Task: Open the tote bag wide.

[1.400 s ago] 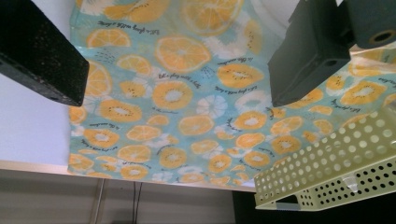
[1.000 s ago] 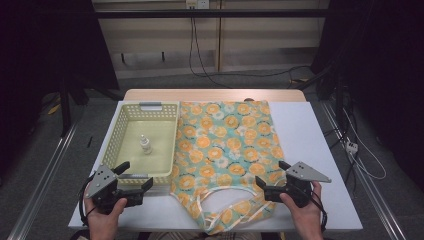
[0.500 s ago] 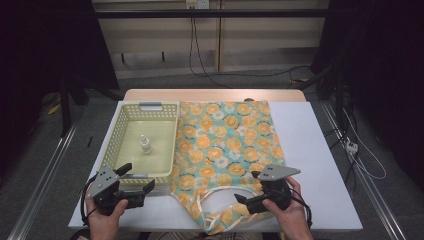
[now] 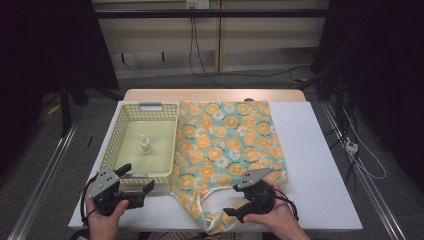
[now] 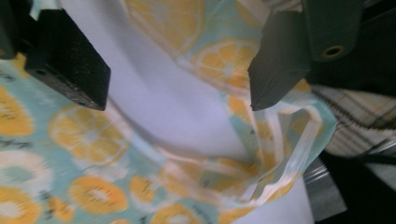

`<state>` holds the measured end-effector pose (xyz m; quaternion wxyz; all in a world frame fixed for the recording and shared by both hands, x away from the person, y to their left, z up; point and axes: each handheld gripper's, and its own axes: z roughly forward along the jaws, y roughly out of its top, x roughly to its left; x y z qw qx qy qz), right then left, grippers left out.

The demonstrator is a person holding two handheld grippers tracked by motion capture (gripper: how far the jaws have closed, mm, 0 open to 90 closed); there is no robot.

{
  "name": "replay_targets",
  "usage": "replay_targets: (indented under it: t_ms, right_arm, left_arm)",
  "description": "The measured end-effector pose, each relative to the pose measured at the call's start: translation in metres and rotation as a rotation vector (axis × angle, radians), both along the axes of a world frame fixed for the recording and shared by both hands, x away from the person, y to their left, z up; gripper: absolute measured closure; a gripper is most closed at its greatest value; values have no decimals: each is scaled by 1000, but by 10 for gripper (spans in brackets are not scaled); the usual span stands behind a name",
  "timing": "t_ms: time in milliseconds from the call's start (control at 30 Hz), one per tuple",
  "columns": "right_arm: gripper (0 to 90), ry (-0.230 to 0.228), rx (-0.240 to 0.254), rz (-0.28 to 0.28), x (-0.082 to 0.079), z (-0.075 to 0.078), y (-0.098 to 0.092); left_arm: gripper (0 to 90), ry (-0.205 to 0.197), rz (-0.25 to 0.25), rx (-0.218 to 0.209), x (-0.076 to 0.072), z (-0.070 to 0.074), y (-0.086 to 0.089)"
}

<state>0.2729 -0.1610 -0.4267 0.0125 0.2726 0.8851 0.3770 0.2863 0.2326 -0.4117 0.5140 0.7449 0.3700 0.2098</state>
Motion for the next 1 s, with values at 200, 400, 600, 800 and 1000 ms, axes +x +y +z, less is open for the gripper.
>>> replay_targets:
  t_ms: [200, 400, 600, 800, 1000]
  right_arm:
    - [335, 24, -38, 30, -1, -11, 6]
    - [443, 14, -76, 57, -4, -14, 10]
    - [557, -10, -126, 88, -8, -18, 11]
    - [758, -28, -150, 89, -10, -17, 11]
    - [900, -5, -135, 77, -9, -17, 9]
  left_arm:
    - [50, -1, 0, -1, -1, 0, 1]
    - [51, -6, 6, -5, -1, 1, 2]
    - [51, -9, 6, -2, -1, 1, 1]
    - [51, -9, 10, -1, -2, 0, 2]
    - [52, -11, 14, 0, -2, 0, 2]
